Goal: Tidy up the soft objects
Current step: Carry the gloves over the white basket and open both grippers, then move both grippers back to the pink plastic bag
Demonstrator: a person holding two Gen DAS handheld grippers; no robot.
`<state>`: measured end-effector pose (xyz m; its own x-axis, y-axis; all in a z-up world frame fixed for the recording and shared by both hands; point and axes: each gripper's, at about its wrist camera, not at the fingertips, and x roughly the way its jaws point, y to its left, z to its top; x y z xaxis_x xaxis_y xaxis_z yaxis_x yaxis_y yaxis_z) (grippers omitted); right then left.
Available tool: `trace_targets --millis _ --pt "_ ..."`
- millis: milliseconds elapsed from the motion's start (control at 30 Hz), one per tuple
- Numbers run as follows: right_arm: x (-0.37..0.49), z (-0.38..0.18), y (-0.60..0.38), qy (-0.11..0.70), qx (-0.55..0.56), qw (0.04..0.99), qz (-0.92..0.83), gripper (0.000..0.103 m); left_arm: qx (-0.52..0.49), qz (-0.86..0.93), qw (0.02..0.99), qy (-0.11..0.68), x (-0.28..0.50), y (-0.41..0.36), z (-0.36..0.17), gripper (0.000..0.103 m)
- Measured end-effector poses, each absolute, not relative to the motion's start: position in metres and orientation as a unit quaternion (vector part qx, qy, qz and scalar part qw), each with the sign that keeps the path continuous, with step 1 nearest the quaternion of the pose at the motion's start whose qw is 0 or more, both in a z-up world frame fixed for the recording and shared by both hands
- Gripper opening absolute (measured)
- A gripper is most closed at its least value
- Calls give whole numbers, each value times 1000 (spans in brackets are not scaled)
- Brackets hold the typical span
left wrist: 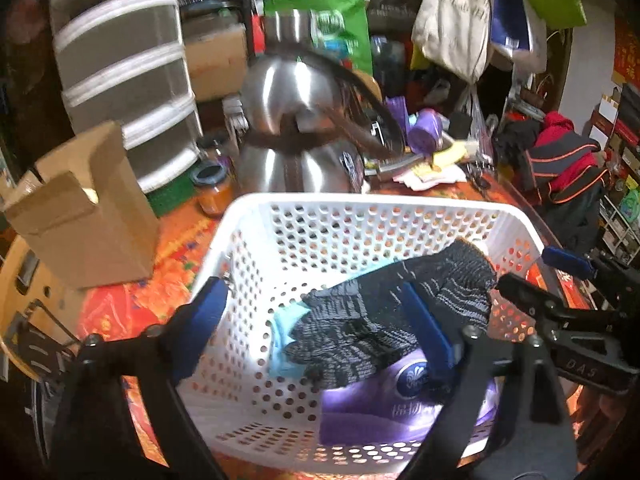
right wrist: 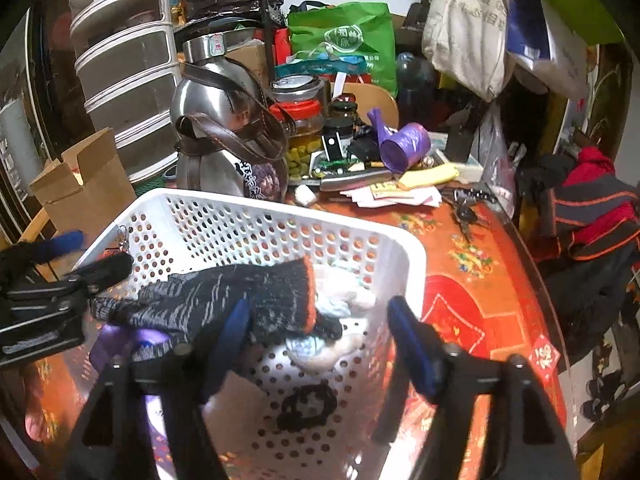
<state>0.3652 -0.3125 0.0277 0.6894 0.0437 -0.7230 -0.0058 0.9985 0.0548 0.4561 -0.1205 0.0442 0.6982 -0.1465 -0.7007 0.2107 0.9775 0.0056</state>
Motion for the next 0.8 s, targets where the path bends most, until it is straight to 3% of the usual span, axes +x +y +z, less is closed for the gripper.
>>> trace_targets --millis 100,200,500,800 --pt "357 30 -316 387 30 922 9 82 42 -94 924 369 446 -118 52 90" --pt "347 33 -316 386 35 922 18 101 37 -91 925 367 437 -114 57 90" --pt "299 58 -305 318 39 945 61 103 23 -84 925 371 399 -104 71 90" --pt "184 37 -316 366 46 923 111 103 34 -70 923 377 274 -65 65 90"
